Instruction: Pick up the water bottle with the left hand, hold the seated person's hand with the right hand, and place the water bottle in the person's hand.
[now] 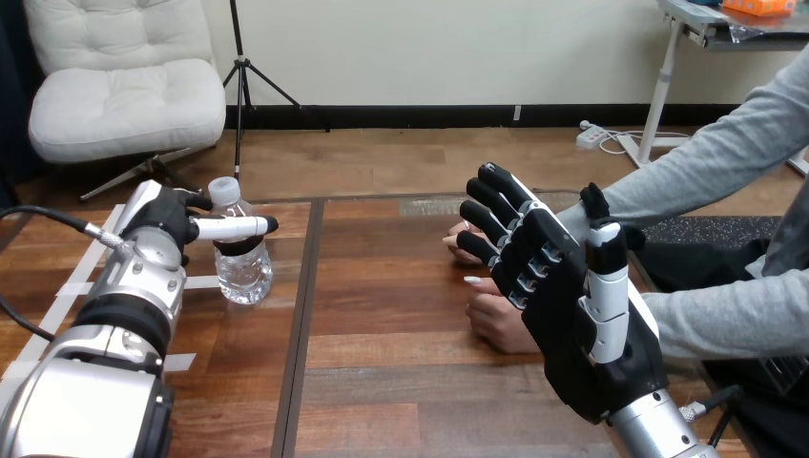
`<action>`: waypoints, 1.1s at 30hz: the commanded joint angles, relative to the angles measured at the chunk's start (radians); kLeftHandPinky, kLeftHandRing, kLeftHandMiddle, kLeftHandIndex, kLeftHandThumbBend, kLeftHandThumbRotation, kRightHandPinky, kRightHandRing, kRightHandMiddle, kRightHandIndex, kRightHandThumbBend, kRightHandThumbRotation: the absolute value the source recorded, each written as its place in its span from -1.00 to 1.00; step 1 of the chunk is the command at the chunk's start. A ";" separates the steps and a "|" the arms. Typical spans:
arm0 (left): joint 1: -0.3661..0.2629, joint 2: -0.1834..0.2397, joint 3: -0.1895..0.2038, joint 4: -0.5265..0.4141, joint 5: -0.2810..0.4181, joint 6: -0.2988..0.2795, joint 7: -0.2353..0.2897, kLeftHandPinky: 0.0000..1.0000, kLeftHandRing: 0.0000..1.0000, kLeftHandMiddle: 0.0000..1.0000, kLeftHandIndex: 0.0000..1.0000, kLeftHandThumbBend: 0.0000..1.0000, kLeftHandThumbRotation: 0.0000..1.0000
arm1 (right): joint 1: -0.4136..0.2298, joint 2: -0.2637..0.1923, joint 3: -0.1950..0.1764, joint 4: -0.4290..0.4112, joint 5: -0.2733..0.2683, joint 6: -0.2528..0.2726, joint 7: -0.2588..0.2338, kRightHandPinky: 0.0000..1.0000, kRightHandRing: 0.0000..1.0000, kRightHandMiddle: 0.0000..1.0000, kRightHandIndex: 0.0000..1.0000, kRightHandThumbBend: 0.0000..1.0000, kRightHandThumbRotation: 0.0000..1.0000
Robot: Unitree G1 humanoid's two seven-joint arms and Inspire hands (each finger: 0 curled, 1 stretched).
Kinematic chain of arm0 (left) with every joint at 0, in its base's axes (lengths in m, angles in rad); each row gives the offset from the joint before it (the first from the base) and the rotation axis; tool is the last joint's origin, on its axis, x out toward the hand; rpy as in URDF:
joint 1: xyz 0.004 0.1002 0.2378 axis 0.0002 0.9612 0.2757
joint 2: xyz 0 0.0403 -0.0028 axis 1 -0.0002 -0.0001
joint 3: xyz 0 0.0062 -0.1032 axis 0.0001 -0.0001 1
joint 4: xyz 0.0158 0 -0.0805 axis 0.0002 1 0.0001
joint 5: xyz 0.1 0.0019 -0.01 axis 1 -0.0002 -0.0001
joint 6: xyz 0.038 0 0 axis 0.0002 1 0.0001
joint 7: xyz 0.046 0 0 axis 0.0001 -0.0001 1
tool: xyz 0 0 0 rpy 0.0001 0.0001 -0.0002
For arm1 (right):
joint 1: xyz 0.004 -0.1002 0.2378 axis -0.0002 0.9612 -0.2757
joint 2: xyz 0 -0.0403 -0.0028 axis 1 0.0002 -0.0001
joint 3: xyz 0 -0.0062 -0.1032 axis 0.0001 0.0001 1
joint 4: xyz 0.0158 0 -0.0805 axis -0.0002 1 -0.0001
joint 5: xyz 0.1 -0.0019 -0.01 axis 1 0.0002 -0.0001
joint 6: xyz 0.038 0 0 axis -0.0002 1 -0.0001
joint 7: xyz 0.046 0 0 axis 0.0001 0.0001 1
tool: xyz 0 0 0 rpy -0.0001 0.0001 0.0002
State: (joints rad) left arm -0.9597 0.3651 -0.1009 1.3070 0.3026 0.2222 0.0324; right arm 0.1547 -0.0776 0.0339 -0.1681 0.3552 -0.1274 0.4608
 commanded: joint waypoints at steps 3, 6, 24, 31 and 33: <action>-0.043 -0.028 0.016 -0.018 -0.019 -0.007 0.035 0.52 0.77 0.85 0.87 0.78 -0.34 | -0.042 0.007 -0.003 -0.029 0.011 -0.017 -0.001 0.88 0.94 0.92 0.88 0.76 1.00; -0.044 -0.035 0.018 -0.017 -0.023 0.000 0.048 0.54 0.79 0.88 0.91 0.78 -0.36 | -0.042 0.008 -0.002 -0.029 0.013 -0.016 -0.001 0.88 0.94 0.92 0.88 0.76 1.00; -0.035 -0.066 0.046 -0.021 -0.061 -0.018 0.083 0.41 0.68 0.77 0.70 0.79 -0.57 | -0.036 0.013 0.003 -0.037 0.009 -0.019 -0.006 0.89 0.94 0.92 0.88 0.76 1.00; -0.040 -0.075 0.043 -0.021 -0.059 -0.007 0.104 0.39 0.65 0.72 0.69 0.75 -0.70 | -0.035 0.015 0.003 -0.037 0.011 -0.022 -0.005 0.89 0.93 0.92 0.88 0.75 1.00; -0.041 -0.078 0.039 -0.020 -0.055 -0.003 0.114 0.35 0.62 0.68 0.67 0.75 -0.73 | -0.035 0.016 0.003 -0.036 0.011 -0.024 -0.005 0.89 0.93 0.92 0.88 0.75 1.00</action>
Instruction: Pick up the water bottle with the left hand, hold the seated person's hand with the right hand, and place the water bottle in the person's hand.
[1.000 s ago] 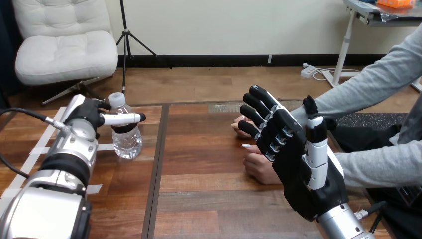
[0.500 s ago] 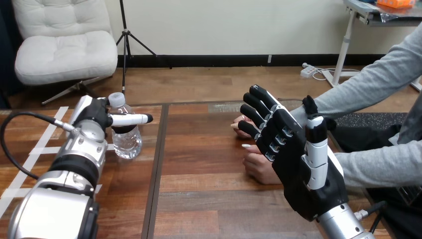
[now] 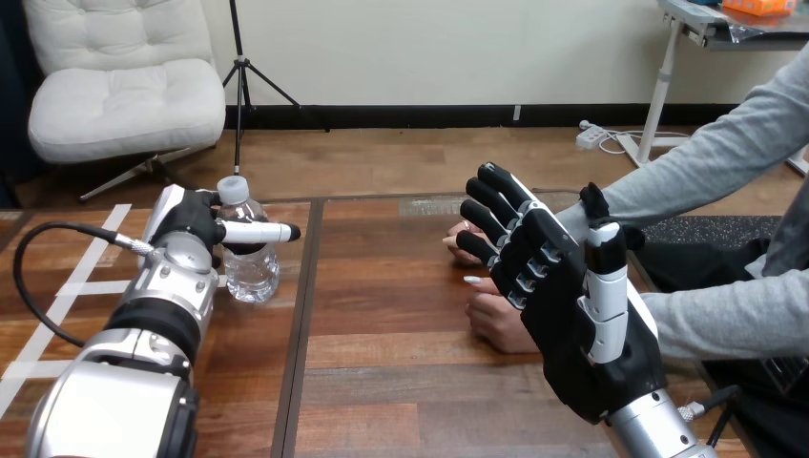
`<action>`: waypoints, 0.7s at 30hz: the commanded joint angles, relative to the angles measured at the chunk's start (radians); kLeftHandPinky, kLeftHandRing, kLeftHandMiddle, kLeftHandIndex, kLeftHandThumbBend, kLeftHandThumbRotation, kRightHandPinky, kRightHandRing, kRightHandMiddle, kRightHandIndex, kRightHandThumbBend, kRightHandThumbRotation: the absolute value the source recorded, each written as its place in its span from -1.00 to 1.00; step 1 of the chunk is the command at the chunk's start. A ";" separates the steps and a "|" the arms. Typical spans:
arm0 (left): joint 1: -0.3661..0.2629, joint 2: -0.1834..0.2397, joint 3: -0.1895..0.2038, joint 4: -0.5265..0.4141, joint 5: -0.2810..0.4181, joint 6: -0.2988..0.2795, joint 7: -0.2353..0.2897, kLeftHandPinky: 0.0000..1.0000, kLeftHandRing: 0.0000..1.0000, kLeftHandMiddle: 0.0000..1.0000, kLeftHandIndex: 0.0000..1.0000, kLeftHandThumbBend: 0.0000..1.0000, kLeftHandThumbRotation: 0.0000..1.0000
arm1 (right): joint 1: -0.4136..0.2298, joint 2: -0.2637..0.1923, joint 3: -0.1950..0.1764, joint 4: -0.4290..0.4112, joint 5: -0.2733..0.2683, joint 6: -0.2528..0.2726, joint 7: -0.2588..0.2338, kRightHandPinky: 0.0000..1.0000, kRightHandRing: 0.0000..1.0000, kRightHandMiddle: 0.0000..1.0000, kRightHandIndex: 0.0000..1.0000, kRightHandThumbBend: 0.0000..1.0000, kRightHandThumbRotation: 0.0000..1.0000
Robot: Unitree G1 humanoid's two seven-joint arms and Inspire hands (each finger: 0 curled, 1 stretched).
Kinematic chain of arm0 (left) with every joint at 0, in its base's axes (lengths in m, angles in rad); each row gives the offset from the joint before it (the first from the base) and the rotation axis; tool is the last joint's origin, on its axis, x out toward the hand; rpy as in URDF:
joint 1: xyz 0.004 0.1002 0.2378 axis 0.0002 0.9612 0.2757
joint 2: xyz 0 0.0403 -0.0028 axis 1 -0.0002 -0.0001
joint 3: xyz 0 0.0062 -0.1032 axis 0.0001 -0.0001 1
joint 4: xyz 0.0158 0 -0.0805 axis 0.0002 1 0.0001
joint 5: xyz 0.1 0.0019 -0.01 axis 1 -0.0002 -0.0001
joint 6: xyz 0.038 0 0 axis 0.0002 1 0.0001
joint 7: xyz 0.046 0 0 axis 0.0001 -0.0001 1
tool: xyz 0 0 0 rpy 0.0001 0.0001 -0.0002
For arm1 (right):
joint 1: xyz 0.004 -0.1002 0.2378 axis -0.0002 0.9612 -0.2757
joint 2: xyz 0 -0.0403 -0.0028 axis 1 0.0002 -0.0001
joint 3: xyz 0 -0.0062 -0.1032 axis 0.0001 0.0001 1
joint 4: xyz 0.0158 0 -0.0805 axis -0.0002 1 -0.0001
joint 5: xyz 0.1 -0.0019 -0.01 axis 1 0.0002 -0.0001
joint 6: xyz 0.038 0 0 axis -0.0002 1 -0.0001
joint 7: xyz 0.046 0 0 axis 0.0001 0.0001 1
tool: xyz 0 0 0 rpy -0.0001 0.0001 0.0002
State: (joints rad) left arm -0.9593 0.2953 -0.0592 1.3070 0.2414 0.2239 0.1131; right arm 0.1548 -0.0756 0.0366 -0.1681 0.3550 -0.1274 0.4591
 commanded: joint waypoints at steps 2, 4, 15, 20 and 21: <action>-0.043 -0.009 -0.005 -0.019 0.009 -0.002 0.041 0.25 0.53 0.61 0.63 0.74 -0.80 | -0.035 0.014 0.001 -0.035 0.010 -0.026 -0.003 0.89 0.93 0.92 0.87 0.75 1.00; -0.043 -0.012 -0.006 -0.017 0.010 -0.002 0.053 0.15 0.44 0.54 0.61 0.73 -0.85 | -0.034 0.014 0.002 -0.035 0.008 -0.028 -0.003 0.88 0.93 0.92 0.87 0.75 1.00; -0.028 -0.022 -0.027 -0.012 0.037 -0.030 0.150 -0.05 0.26 0.36 0.42 0.72 -0.99 | -0.028 0.018 0.006 -0.046 0.006 -0.031 -0.008 0.87 0.92 0.91 0.87 0.73 1.00; -0.022 -0.026 -0.031 -0.006 0.047 -0.041 0.188 -0.04 0.24 0.35 0.43 0.71 -1.00 | -0.024 0.019 0.006 -0.051 0.009 -0.029 -0.012 0.86 0.92 0.91 0.87 0.73 1.00; -0.021 -0.028 -0.034 -0.005 0.052 -0.042 0.195 -0.04 0.23 0.35 0.45 0.71 -1.00 | -0.024 0.019 0.006 -0.052 0.007 -0.029 -0.015 0.86 0.92 0.91 0.87 0.73 1.00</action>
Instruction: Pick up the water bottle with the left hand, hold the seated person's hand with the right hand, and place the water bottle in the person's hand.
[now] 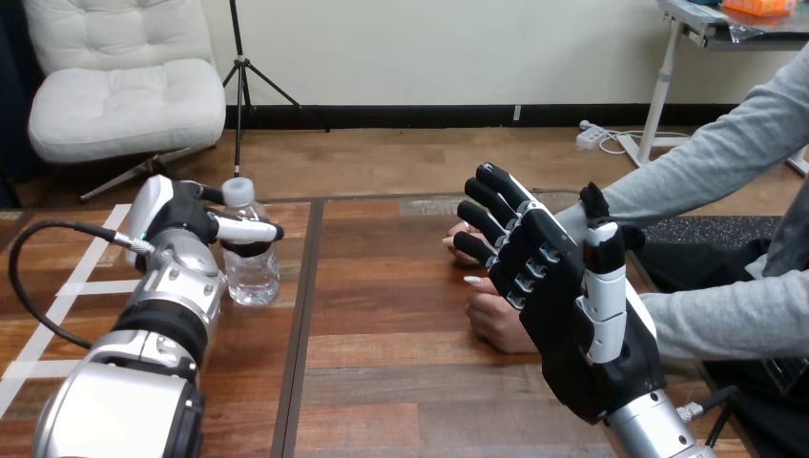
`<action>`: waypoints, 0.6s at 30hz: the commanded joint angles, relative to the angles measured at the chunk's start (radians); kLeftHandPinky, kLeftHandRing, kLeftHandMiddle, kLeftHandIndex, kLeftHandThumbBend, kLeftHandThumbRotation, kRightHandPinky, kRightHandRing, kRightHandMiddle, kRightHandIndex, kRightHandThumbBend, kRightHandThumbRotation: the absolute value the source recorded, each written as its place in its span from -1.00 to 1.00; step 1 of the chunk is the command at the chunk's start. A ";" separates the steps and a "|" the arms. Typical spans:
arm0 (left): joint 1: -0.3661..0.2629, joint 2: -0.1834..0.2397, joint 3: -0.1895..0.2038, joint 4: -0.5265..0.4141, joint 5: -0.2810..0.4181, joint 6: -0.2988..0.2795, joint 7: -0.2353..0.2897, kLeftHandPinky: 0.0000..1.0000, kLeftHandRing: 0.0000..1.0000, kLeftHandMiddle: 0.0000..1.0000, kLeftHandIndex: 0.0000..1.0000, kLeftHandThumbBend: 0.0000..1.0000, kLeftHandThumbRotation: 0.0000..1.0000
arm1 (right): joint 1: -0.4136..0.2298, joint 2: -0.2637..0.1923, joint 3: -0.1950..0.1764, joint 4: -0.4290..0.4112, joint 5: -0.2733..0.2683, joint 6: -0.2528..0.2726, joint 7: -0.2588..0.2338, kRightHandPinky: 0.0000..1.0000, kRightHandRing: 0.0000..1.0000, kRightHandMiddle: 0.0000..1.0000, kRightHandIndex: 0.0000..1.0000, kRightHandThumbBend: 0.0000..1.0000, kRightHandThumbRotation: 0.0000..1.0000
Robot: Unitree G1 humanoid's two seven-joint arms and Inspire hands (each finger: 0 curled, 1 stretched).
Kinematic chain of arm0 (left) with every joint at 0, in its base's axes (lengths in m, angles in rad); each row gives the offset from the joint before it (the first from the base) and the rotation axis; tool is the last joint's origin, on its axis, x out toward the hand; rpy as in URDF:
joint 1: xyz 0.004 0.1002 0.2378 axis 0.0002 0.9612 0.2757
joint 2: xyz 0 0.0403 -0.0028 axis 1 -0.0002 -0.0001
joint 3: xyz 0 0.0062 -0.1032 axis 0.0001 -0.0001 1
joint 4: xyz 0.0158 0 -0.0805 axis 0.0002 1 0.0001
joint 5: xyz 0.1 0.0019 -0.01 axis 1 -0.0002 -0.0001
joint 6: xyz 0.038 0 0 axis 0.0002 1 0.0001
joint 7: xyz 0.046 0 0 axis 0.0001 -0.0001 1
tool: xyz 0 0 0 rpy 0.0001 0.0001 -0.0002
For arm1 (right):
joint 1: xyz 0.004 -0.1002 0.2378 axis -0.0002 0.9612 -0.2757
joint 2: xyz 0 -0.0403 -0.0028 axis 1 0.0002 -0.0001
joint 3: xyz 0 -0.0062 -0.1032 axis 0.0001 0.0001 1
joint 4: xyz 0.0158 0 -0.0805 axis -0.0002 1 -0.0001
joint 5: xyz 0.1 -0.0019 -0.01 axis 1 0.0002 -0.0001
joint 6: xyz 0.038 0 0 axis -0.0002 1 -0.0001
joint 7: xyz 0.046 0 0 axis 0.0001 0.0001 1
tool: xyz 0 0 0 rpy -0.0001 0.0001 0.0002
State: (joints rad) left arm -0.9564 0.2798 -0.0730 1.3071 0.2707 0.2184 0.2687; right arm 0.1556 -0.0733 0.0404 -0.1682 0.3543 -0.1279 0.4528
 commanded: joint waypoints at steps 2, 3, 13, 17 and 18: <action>-0.023 -0.013 -0.023 -0.004 0.028 -0.036 0.048 -0.15 0.10 0.26 0.47 0.68 -1.00 | -0.023 0.017 0.002 -0.053 0.006 -0.028 -0.011 0.86 0.91 0.91 0.87 0.73 1.00; -0.023 -0.014 -0.020 -0.003 0.027 -0.039 0.054 -0.18 0.07 0.25 0.48 0.67 -1.00 | -0.023 0.017 0.001 -0.053 0.007 -0.028 -0.013 0.86 0.91 0.91 0.87 0.74 1.00; -0.018 -0.014 -0.020 -0.001 0.031 -0.052 0.065 -0.58 -0.44 -0.25 0.36 0.50 -1.00 | -0.021 0.015 0.002 -0.055 0.008 -0.029 -0.019 0.84 0.91 0.91 0.87 0.75 1.00; -0.020 -0.015 -0.021 -0.001 0.032 -0.046 0.066 -0.58 -0.45 -0.27 0.41 0.47 -1.00 | -0.021 0.015 0.002 -0.054 0.010 -0.028 -0.018 0.84 0.91 0.91 0.87 0.75 1.00; -0.019 -0.014 -0.020 0.000 0.031 -0.048 0.064 -0.58 -0.45 -0.28 0.42 0.46 -1.00 | -0.021 0.014 0.002 -0.053 0.011 -0.028 -0.017 0.84 0.91 0.91 0.87 0.75 1.00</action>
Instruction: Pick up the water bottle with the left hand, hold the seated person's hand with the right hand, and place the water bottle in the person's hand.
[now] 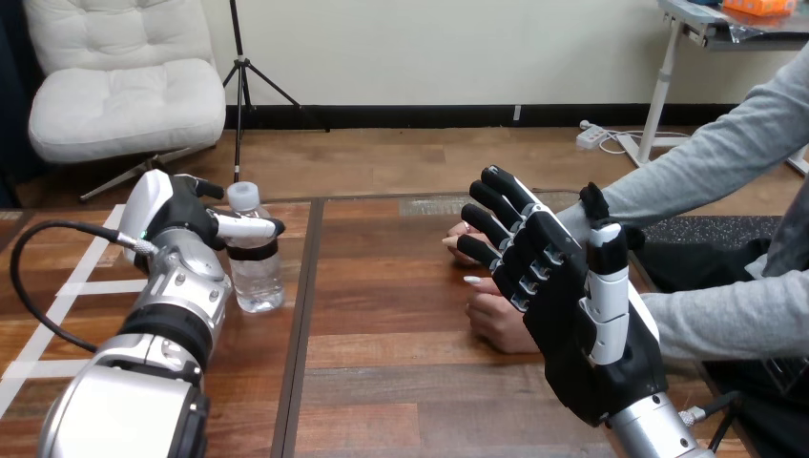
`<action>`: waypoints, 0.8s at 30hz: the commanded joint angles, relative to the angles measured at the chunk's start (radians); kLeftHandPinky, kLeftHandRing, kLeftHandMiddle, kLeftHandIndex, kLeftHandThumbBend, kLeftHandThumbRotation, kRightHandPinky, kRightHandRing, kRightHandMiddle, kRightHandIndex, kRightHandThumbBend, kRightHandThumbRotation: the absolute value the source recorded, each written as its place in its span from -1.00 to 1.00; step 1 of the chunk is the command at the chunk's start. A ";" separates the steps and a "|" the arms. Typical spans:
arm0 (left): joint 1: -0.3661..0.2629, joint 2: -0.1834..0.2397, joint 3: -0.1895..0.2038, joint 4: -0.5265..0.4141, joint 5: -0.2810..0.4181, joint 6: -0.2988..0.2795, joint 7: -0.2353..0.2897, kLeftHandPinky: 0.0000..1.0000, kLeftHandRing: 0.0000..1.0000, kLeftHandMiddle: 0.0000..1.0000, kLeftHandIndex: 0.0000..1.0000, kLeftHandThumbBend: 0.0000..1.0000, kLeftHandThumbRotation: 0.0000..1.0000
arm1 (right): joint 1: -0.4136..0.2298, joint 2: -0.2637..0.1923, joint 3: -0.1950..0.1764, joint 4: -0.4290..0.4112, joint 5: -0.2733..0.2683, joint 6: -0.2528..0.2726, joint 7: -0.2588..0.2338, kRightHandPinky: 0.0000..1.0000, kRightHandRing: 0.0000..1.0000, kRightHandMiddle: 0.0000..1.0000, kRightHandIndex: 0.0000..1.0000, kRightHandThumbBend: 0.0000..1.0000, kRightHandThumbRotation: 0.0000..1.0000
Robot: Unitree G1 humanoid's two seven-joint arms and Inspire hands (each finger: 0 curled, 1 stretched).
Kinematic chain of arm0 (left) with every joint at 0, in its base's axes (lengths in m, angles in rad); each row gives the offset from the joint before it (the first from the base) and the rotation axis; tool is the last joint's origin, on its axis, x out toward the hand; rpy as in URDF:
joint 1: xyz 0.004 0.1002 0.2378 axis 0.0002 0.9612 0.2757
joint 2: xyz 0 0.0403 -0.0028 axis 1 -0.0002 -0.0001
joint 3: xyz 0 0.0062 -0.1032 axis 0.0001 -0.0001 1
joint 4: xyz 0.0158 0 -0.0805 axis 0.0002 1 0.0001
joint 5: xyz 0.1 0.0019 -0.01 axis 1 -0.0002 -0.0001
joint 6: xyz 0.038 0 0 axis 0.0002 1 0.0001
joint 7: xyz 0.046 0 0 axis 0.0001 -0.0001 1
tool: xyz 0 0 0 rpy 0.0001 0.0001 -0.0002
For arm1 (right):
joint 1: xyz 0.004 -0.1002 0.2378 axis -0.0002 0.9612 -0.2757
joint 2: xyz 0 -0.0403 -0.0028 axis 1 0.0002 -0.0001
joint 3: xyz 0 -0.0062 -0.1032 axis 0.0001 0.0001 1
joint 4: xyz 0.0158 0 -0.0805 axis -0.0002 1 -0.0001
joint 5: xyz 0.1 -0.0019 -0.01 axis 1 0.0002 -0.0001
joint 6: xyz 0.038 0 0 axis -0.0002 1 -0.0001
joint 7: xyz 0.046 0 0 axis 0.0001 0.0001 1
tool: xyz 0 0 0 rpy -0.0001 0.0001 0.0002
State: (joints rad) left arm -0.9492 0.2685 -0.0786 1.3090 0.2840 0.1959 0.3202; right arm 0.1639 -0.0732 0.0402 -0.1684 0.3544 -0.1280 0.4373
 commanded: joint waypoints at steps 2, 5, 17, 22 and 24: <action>-0.025 -0.001 -0.014 0.001 0.017 -0.029 0.011 -0.58 -0.46 -0.29 0.44 0.46 -1.00 | -0.030 0.014 0.002 -0.052 0.012 -0.029 0.000 0.83 0.91 0.91 0.87 0.75 1.00; -0.022 -0.001 -0.012 0.001 0.015 -0.034 0.012 -0.58 -0.46 -0.30 0.44 0.45 -1.00 | -0.031 0.016 0.003 -0.051 0.014 -0.028 0.000 0.83 0.91 0.91 0.88 0.75 1.00; -0.010 -0.005 0.011 -0.002 0.000 -0.067 0.039 -0.65 -0.54 -0.37 0.42 0.45 -1.00 | -0.032 0.015 0.001 -0.050 0.014 -0.027 0.000 0.82 0.91 0.91 0.88 0.76 1.00; -0.010 -0.009 0.010 -0.004 0.005 -0.061 0.052 -0.65 -0.53 -0.36 0.34 0.46 -1.00 | -0.033 0.014 -0.001 -0.047 0.018 -0.026 0.003 0.82 0.91 0.91 0.88 0.76 1.00; -0.011 -0.010 0.008 -0.006 0.008 -0.058 0.057 -0.65 -0.53 -0.36 0.31 0.47 -1.00 | -0.034 0.013 -0.001 -0.046 0.016 -0.028 0.003 0.82 0.91 0.91 0.88 0.76 1.00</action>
State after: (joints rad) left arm -0.9285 0.2602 -0.0623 1.3110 0.2817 0.1606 0.3490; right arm 0.1639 -0.0733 0.0401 -0.1684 0.3555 -0.1281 0.4378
